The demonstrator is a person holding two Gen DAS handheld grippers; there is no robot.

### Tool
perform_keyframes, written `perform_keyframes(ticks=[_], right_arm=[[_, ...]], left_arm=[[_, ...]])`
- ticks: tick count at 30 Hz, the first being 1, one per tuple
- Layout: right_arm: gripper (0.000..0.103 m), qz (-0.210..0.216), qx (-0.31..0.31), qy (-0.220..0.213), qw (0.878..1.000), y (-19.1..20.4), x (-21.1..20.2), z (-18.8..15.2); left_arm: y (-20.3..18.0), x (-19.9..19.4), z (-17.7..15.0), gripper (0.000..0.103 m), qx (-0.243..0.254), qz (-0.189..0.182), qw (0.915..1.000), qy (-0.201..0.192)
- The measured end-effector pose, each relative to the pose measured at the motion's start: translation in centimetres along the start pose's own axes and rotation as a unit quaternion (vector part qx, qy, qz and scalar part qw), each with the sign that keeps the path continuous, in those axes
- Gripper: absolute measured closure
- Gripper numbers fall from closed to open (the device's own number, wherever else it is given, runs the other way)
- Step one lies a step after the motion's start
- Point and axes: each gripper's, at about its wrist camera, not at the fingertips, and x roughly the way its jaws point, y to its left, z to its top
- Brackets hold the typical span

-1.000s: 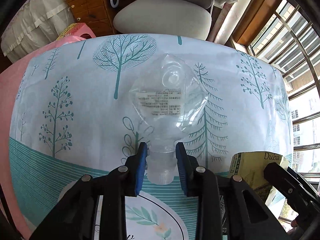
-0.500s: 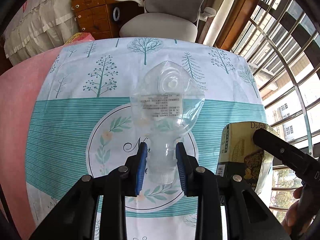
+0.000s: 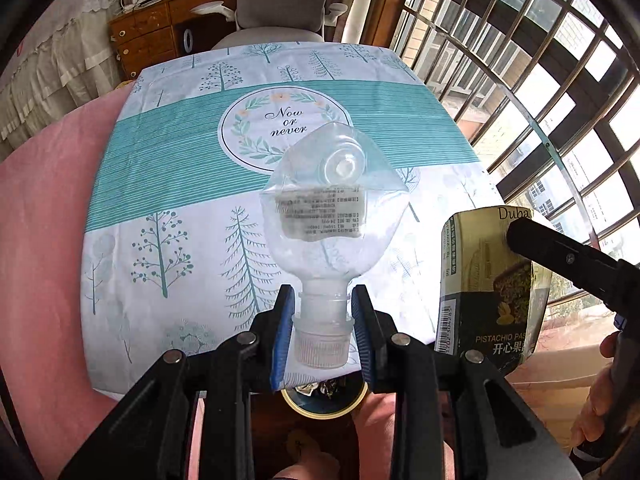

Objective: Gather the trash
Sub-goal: 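Carry the plastic bottle and chocolate box down over the bin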

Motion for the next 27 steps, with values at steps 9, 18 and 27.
perform_keyframes(ticks=[9,18,27], right_arm=[[0.053,-0.037,0.029,0.027,0.999,1.2,-2.9,-11.3],[0.053,-0.066,0.036,0.065,0.995,0.2,-1.8,-17.5],[0.053,-0.078,0.069,0.107,0.989,-4.1,1.5,-21.6]], left_arm=[[-0.7,-2.1,-11.4,0.076,0.028,-0.016,0.9988,0.038],[-1.7,-0.2,-16.8,0.076,0.030,-0.016,0.9972,0.067],[-2.8,4.9,-20.6,0.076,0.010,0.000,0.9936,0.113]])
